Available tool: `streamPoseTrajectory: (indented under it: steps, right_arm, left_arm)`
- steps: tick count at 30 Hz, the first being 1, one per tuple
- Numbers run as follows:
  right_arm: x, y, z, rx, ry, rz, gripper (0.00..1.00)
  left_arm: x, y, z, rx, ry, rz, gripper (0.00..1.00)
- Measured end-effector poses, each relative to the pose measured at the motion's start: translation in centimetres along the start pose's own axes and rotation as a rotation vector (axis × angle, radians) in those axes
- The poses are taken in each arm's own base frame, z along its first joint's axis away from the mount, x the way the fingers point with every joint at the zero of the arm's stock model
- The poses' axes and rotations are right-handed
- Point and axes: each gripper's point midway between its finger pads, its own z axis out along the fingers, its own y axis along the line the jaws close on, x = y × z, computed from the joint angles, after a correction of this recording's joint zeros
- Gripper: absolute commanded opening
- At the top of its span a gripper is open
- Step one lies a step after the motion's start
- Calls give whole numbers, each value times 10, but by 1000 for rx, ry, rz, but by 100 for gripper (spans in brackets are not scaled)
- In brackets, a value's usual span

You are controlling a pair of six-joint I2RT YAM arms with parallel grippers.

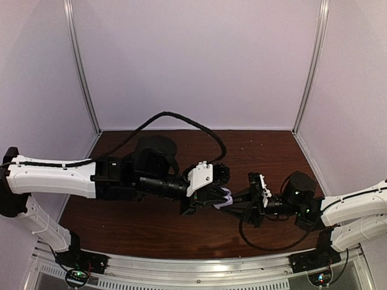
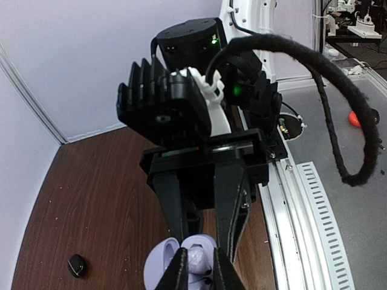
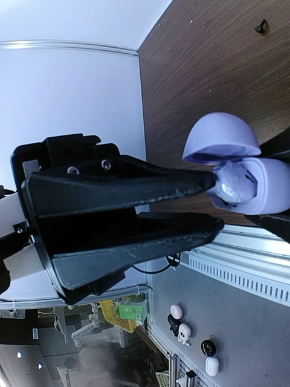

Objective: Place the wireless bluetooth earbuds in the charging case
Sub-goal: Adjust the right earbud in the right side groove of the charging case, then close the charging case with the earbuds inside.

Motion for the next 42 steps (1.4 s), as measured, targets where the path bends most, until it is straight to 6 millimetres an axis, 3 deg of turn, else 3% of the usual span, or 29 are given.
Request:
streamPoseTrajectory:
  steps: [22, 32, 37, 42]
  right_arm:
    - [5, 9, -1, -29, 29, -14, 4]
    - [3, 8, -1, -19, 24, -16, 3]
    - [-6, 7, -2, -10, -14, -22, 3]
    - [-8, 5, -2, -2, -27, -21, 3]
  left_arm:
    - [0, -12, 9, 126, 19, 3, 15]
    - [-3, -16, 7, 135, 25, 28, 62]
    - [-32, -7, -26, 49, -68, 65, 97]
    - [-49, 5, -58, -72, -165, 68, 98]
